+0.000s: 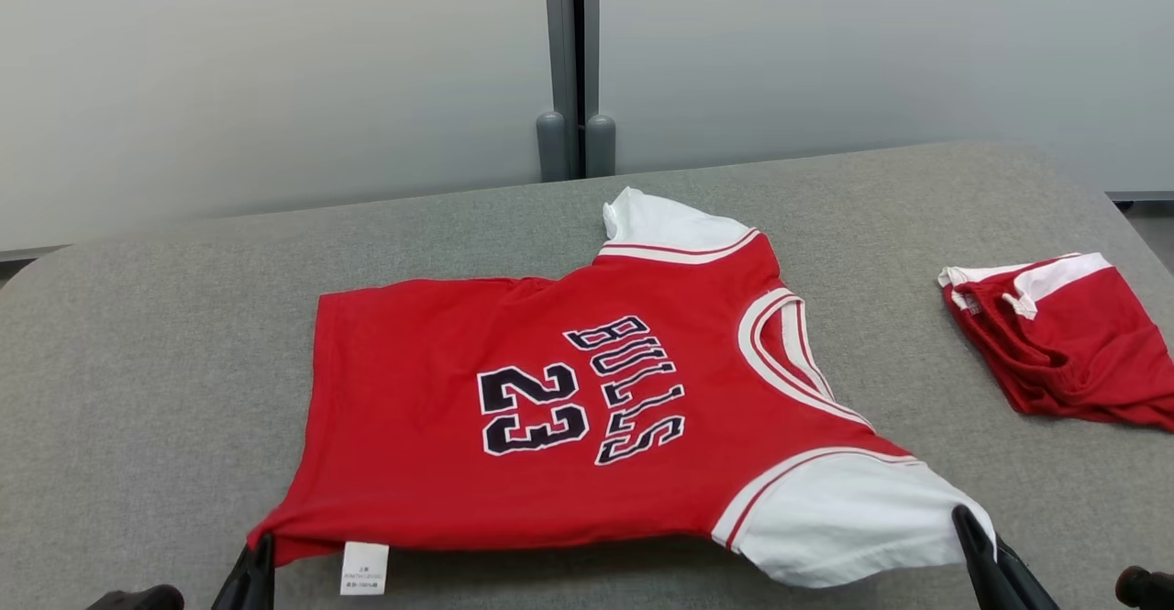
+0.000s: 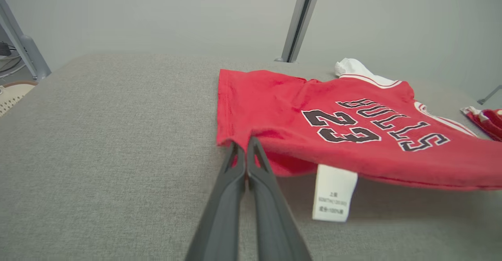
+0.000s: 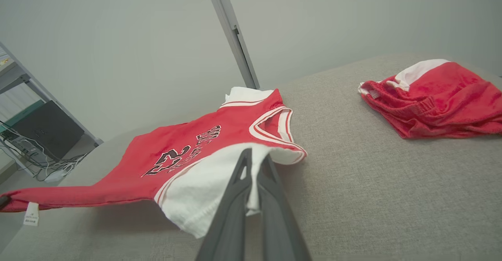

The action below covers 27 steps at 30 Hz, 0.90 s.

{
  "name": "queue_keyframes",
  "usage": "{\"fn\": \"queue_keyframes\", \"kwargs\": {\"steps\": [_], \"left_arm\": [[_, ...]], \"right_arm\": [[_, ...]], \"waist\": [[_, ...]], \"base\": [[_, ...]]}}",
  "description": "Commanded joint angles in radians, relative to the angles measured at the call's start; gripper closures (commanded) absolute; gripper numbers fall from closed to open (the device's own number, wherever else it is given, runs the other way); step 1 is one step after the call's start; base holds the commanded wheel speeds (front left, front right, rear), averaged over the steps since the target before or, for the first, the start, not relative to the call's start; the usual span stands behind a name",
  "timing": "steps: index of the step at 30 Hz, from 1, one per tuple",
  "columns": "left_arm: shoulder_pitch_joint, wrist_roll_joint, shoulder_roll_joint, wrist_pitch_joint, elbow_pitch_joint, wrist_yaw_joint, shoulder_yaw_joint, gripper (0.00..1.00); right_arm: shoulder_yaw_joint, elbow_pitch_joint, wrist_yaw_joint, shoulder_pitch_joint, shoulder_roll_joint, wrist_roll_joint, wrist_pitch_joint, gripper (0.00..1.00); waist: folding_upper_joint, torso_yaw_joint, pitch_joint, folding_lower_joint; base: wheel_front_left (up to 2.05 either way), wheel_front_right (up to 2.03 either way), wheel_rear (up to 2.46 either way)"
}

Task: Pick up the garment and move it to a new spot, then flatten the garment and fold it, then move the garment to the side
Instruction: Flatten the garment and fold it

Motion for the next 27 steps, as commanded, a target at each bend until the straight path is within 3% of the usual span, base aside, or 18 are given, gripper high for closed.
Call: {"fn": "queue_keyframes", "kwargs": {"steps": [1,12,24,25,26,27], "left_arm": [[0.000,-0.006,0.006,0.006,-0.004,0.003,-0.002,1.00],[-0.163,-0.056,0.021,0.132,0.102,-0.033,-0.037,1.00],[-0.366,-0.071,0.042,0.121,0.230,-0.091,-0.051,1.00],[-0.380,-0.072,0.040,0.117,0.241,-0.099,-0.056,0.73],[-0.393,-0.080,0.032,0.112,0.249,-0.106,-0.061,0.16],[-0.403,-0.079,0.030,0.107,0.259,-0.109,-0.065,0.00]], "right_arm": [[-0.002,0.010,-0.001,-0.005,0.000,0.006,0.001,1.00],[0.010,0.229,0.000,-0.219,0.001,0.058,-0.019,1.00],[0.062,0.553,0.000,-0.568,-0.042,0.122,-0.121,1.00],[0.070,0.577,-0.001,-0.587,-0.045,0.123,-0.133,0.75],[0.083,0.593,0.000,-0.604,-0.046,0.129,-0.147,0.53],[0.095,0.606,0.000,-0.620,-0.050,0.128,-0.165,0.00]], "waist": [[-0.0001,0.000,0.002,0.0000],[-0.0001,0.022,0.147,0.0000],[-0.0001,0.053,0.264,0.0000],[-0.0001,0.056,0.269,0.0000],[-0.0001,0.059,0.275,0.0000],[-0.0001,0.061,0.282,0.0000]], "base": [[0.00,0.00,0.00],[0.00,0.00,0.00],[0.00,0.00,0.00],[0.00,0.00,0.00],[0.00,0.00,0.00],[0.00,0.00,0.00]]}}
